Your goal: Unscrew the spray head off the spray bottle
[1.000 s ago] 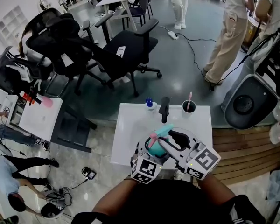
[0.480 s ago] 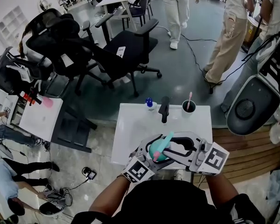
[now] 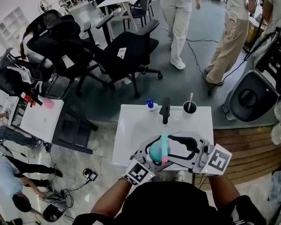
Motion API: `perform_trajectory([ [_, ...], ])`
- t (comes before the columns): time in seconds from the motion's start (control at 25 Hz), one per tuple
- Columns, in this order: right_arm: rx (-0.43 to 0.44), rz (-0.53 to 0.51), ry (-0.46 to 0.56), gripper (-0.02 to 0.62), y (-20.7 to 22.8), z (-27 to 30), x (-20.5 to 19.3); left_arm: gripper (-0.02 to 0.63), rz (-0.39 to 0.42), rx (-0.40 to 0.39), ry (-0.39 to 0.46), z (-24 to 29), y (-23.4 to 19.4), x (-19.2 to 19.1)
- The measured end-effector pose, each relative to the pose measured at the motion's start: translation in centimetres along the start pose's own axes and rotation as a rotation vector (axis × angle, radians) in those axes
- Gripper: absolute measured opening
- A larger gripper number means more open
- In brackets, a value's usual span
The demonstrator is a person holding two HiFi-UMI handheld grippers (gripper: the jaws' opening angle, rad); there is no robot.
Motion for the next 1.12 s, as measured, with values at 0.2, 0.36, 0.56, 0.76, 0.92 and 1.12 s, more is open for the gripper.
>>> perform_trajectory([
  [0.2, -0.132, 0.021, 0.021, 0.215, 0.3, -0.1, -0.3, 0.471, -0.09, 0.152, -0.027, -0.8, -2.4, -0.7],
  [0.36, -0.155, 0.035, -0.013, 0.215, -0.3, 0.6, -0.7, 0.471, -0.097, 0.196, -0.054, -0.9, -2.7, -1.0],
  [0.56, -0.216, 0.011, 0.015, 0.215, -0.1, 1.2, -1.0, 0.471, -0.095, 0.23, -0.087, -0.3, -2.3, -1.2],
  [0.76, -0.276, 0.003, 0.008, 0.215, 0.0, 1.9, -1.3, 0.471, -0.079, 0.245, -0.108, 0.4, -2.0, -1.3],
  [0.92, -0.31, 0.016, -0.004, 0.207, 0.2, 2.0, -1.6, 0.471, -0.07, 0.25, -0.128, 0.5, -1.8, -1.8],
  [1.12, -0.335, 0.023, -0.005, 0.146, 0.6, 1.7, -1.5, 0.471, -0.053, 0.242, -0.131, 0.8, -1.4, -1.9],
])
Point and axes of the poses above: the fingertips, and each gripper's own axes: z forward along the fingers, y to its right, x out of its top, the point moved 7 cm from there along -z, backward along the fingers, and after that the axes turned 2 degrees about -x, right-handed, at the moved point
